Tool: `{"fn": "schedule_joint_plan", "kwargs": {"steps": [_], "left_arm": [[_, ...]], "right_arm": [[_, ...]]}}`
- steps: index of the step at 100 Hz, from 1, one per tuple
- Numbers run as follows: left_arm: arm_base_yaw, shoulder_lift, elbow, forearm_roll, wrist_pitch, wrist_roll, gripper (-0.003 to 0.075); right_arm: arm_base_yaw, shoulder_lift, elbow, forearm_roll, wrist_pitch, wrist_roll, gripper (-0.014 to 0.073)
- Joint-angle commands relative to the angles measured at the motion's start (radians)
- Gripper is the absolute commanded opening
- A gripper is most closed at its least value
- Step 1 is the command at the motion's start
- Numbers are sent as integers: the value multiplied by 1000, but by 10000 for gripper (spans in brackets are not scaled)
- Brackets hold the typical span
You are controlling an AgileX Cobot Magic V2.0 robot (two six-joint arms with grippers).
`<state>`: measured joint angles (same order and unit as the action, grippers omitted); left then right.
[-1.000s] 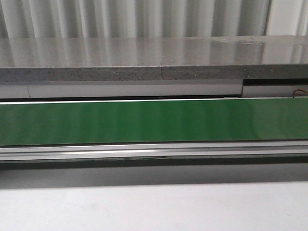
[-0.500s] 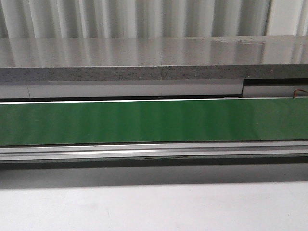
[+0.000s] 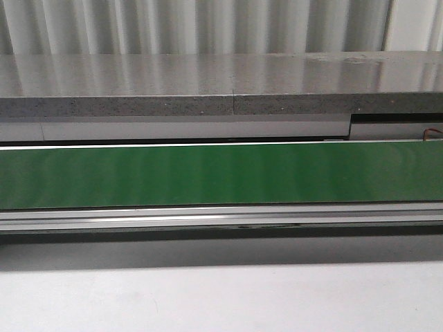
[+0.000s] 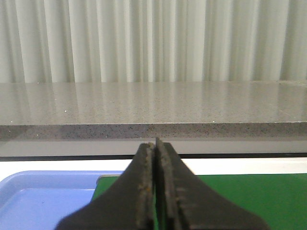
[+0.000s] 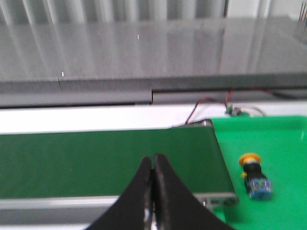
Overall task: Move button from right to left
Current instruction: 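Move the right gripper toward the yellow-capped button on the green tray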
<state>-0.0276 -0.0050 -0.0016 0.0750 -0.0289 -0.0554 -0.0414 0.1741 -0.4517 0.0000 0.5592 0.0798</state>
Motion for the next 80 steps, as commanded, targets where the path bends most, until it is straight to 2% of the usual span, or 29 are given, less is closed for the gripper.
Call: {"fn": "schedule_joint_plan", "kwargs": {"steps": [1,9,18,41,49,56,73,80], "left_arm": [[-4,-33,24,-2,-78,-5,-20],[-4,-33,24,-2,-78,-5,-20],[-4,-33,24,-2,-78,-5,-20],[-4,-33,24,-2,-78,-5,-20],[-4,-33,24,-2,-78,-5,-20],[-4,-33,24,-2,-78,-5,-20],[-4,-33,24,-2,-78,-5,-20],[-4,-33,24,-2,-78,-5,-20]], "right_arm": [[0,136,-180,10,159,-1,-67],[0,243,-280,10,302,-1,-67],[0,337,-365,20,388,-1,-67],[0,449,-399,25,351,-1,-63],[0,471,-398,25,376,-1,-29],[0,487,-397,27,400,-1,67],[0,495,-396,28,421,-1,484],[0,495,-396,35,418,-1,604]]}}
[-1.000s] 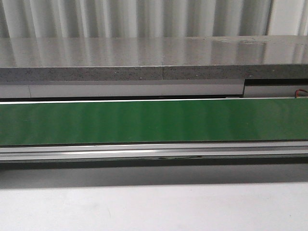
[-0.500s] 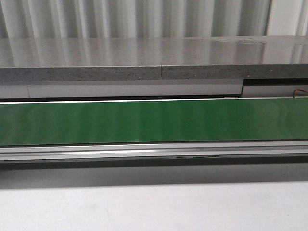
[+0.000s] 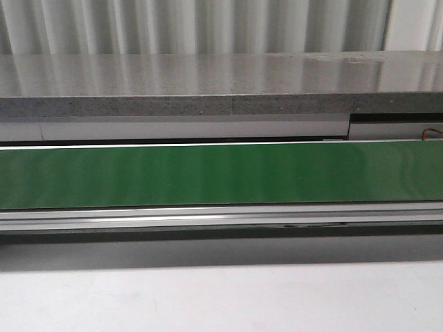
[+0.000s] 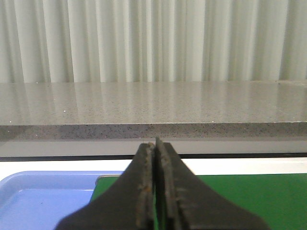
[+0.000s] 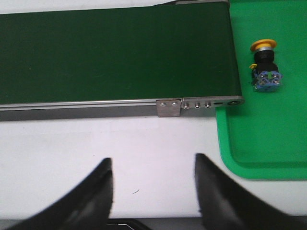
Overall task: Move button from right to left
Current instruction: 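Move the right gripper toward the yellow-capped button on the green tray, then lower the right gripper and close it around the yellow button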
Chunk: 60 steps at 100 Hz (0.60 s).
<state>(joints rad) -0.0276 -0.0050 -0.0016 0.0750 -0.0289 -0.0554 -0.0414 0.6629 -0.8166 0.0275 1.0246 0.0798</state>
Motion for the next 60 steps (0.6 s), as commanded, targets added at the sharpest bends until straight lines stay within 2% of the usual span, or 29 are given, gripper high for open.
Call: {"fn": "schedule_joint_plan", "kwargs": {"steps": [1,5,24,43,60], "left_arm": [[-4,-33,24,-2,-78,-5,-20],[-4,-33,24,-2,-78,-5,-20],[-4,-33,24,-2,-78,-5,-20],[-4,-33,24,-2,-78,-5,-20],[-4,-33,24,-2,-78,-5,-20]], "right_arm": [[0,6,-31,9,-47,-1,612],[0,12,-31,15,-47,-1,637],[0,107,-32,22,-48,-4,636],[-5,230,-37,6,-163,-35,636],[-76,366,-115,7,-183,-99,636]]}}
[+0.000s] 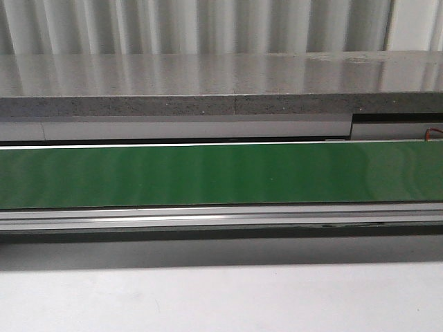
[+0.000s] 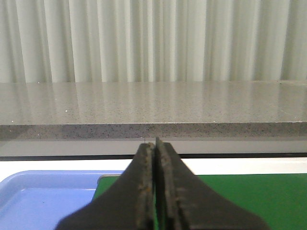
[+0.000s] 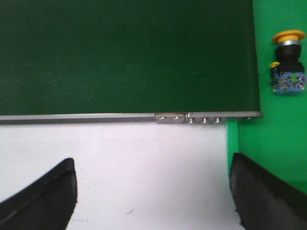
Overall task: Move button from right to left
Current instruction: 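Lower the right gripper and close it around the yellow button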
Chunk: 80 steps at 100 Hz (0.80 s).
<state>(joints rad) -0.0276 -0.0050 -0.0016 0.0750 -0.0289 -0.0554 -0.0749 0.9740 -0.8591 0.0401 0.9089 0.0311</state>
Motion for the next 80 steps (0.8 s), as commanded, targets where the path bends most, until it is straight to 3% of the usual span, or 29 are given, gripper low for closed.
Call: {"fn": "schedule_joint_plan", "kwargs": {"steps": [1,49,80], "left_arm": [[-4,-33,24,-2,-78,-5,-20],[-4,-33,24,-2,-78,-5,-20],[-4,-33,24,-2,-78,-5,-20]], "right_arm": [[-46,60,-80,-2,-67,-52,636],[-398,436,-302,86,-181,-218,636],[-449,636,-328,96,-260,-272,636]]}}
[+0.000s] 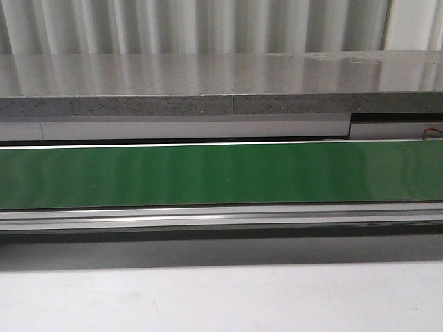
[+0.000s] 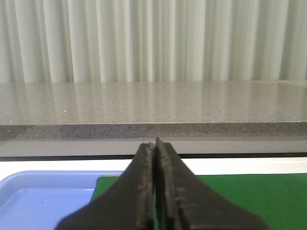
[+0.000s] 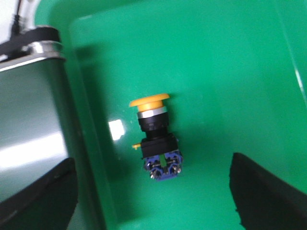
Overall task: Move button from right to left
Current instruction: 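Lower the right gripper and close it around the yellow button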
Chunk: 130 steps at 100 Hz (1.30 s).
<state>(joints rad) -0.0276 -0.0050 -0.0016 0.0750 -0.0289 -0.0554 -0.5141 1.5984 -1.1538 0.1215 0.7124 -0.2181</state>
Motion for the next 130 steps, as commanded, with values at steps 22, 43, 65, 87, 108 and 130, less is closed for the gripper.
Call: {"fn": "schedule_joint_plan", "kwargs": {"steps": [22,43,65,87,108,130], "left_arm": [[-4,-33,24,-2,-78,-5,-20],[-4,-33,24,-2,-78,-5,-20],[-4,-33,24,-2,-78,-5,-20],[-4,-33,24,-2,-78,-5,-20],[-4,-33,24,-2,-78,-5,-20],[-4,-33,24,-2,-78,-5,-20]], "right_arm": [[-12,110,-34,12,-119,-48,636],[-13,177,-34,13,-171,-48,636],[-26,246,-57,30,-181,-48,635],[-27,291,-67,67,-175,-48,512],[-27,307,-76,100,-155,-48,214],[-27,270,-158,134,-46,-48,216]]}}
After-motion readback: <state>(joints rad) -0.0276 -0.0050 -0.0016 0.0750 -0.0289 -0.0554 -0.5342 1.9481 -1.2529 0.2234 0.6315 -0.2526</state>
